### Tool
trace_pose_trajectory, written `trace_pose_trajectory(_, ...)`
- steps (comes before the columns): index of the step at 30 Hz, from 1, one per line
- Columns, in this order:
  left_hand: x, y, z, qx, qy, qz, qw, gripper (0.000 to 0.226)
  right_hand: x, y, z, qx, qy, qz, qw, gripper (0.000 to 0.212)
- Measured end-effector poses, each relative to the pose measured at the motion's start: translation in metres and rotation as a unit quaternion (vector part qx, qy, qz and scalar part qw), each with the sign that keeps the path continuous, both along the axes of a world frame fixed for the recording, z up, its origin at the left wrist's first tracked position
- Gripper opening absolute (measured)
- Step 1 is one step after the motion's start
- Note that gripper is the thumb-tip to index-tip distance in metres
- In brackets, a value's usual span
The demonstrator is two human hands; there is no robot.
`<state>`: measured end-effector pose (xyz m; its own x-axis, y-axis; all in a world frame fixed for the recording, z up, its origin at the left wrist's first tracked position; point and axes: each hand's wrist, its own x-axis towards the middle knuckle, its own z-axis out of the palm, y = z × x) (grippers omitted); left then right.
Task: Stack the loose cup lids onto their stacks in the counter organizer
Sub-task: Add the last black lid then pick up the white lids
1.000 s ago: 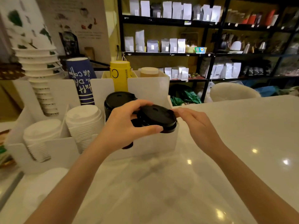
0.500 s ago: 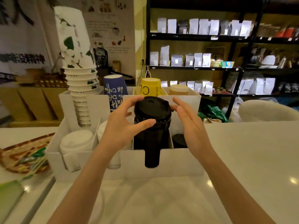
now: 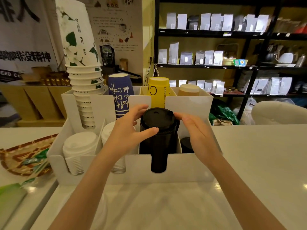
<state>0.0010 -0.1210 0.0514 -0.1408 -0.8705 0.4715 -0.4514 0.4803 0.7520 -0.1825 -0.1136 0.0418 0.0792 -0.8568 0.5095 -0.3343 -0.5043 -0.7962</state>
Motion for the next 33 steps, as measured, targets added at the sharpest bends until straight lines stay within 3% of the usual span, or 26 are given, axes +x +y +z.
trace_pose_trajectory(7,-0.001,-0.003,-0.003,0.020,-0.004,-0.008,1.000,0.062,0.003,0.002,-0.006,-0.039,0.036,-0.020,0.998,0.024)
trace_pose_trajectory(12,-0.002,-0.002,-0.003,0.028,0.008,-0.028,0.999,0.052,0.006,-0.003,-0.014,-0.069,0.113,-0.075,0.988,0.046)
trace_pose_trajectory(17,-0.005,-0.003,-0.015,0.019,0.009,-0.014,1.000,0.053,0.003,-0.002,-0.009,-0.050,0.132,-0.070,0.988,0.036)
trace_pose_trajectory(22,-0.012,0.006,-0.015,-0.006,-0.026,0.000,1.000,0.051,0.029,0.014,-0.016,-0.183,0.101,-0.126,0.970,0.042)
trace_pose_trajectory(25,-0.004,0.018,-0.005,-0.007,-0.038,-0.012,0.999,0.045,0.052,0.029,-0.031,-0.246,0.074,-0.093,0.962,0.037)
trace_pose_trajectory(28,0.018,0.036,0.004,-0.010,-0.033,0.007,0.999,0.035,0.072,0.042,-0.053,-0.249,0.080,-0.017,0.965,0.036)
trace_pose_trajectory(31,0.043,0.058,0.002,-0.010,-0.020,0.046,0.999,0.026,0.089,0.054,-0.073,-0.139,0.118,0.090,0.979,0.041)
trace_pose_trajectory(33,0.058,0.074,-0.005,0.004,-0.020,0.066,0.998,0.023,0.098,0.064,-0.084,-0.068,0.174,0.160,0.969,0.045)
